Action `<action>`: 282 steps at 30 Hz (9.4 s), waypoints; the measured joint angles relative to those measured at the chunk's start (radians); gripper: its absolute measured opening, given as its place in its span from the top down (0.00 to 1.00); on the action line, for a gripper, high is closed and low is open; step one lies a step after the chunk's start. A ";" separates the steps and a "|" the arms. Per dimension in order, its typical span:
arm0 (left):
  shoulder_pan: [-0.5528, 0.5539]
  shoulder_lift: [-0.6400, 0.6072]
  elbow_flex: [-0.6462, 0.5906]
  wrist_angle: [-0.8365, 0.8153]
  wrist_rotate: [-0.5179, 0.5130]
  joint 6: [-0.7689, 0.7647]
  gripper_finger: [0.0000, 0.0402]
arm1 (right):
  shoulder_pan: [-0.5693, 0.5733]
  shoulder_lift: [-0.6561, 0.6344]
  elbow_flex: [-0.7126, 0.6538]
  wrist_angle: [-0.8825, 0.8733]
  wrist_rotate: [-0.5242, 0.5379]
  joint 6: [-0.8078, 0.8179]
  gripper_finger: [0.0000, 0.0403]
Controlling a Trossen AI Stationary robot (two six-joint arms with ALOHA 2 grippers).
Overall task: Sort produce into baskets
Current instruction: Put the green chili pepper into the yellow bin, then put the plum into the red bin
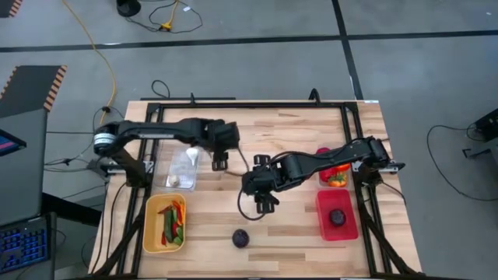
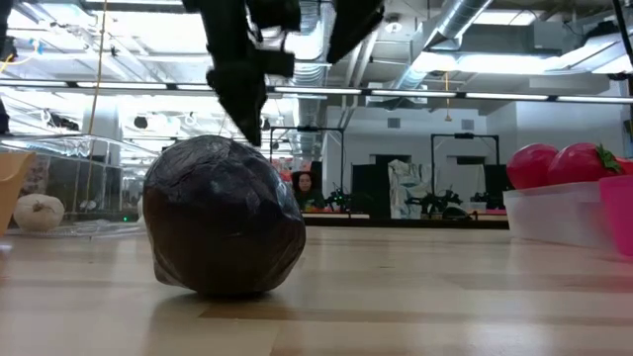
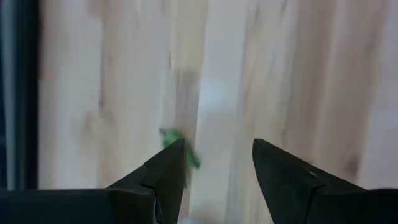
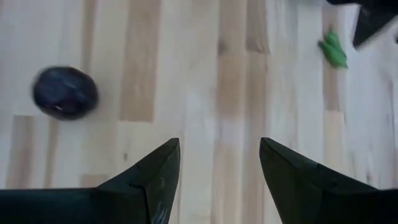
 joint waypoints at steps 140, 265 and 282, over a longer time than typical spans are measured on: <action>-0.699 0.325 0.256 -0.627 -0.127 -0.332 0.56 | 0.215 0.000 0.000 -0.157 0.083 0.198 0.38; -0.607 -0.579 -0.470 -0.447 0.572 -0.954 0.73 | 0.207 0.001 0.000 0.026 -0.030 0.292 0.02; -0.686 -0.631 -0.552 0.072 0.179 -0.598 0.64 | 0.207 0.001 0.000 0.069 -0.030 0.292 0.02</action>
